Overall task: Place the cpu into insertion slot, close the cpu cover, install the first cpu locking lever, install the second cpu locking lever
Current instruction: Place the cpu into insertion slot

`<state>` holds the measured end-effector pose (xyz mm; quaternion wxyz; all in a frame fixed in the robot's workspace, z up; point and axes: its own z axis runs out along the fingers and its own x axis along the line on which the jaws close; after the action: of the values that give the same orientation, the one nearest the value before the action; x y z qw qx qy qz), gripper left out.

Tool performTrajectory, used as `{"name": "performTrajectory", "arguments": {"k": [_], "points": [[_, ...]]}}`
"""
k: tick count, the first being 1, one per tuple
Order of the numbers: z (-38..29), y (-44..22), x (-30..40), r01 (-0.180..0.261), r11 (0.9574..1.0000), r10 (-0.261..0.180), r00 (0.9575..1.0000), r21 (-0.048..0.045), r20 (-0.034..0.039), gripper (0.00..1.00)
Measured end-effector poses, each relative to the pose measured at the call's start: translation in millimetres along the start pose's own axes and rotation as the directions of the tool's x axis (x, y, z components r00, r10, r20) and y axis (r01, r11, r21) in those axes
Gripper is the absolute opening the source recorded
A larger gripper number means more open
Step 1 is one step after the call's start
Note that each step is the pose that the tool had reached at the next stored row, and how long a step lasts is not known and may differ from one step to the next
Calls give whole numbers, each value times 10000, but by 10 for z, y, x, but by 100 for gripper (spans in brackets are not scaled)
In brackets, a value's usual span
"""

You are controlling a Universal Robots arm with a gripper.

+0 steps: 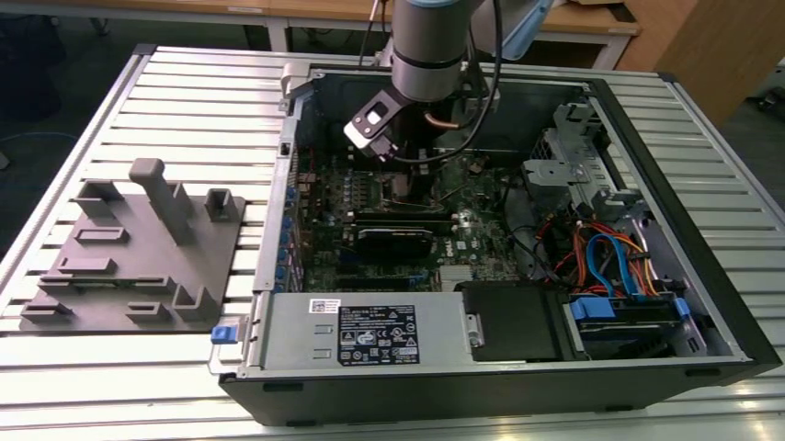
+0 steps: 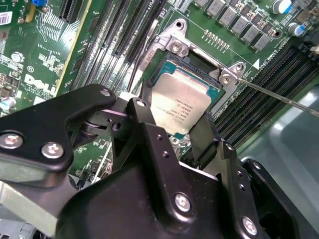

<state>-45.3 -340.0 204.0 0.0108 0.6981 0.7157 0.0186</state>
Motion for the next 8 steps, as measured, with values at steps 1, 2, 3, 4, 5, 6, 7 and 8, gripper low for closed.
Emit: {"name": "performTrajectory", "arguments": {"k": [1, 2, 3, 4, 5, 6, 7, 8], "points": [[3, 0, 0, -12, 10000, 12, 10000, -1, 0, 54], [8, 1, 0, -22, 10000, 22, 10000, -1, 0, 54], [13, 1, 0, -38, 10000, 38, 10000, -1, 1, 54], [18, 1, 0, -65, 10000, 65, 10000, -1, 3, 54], [23, 1, 0, -103, 9999, 103, 9999, -2, 4, 54], [28, 1, 0, -148, 9999, 148, 9999, -2, 6, 54], [35, 1, 0, -181, 9998, 181, 9998, -2, 7, 54], [41, 0, 0, -204, 9998, 204, 9998, -3, 8, 54]]}}
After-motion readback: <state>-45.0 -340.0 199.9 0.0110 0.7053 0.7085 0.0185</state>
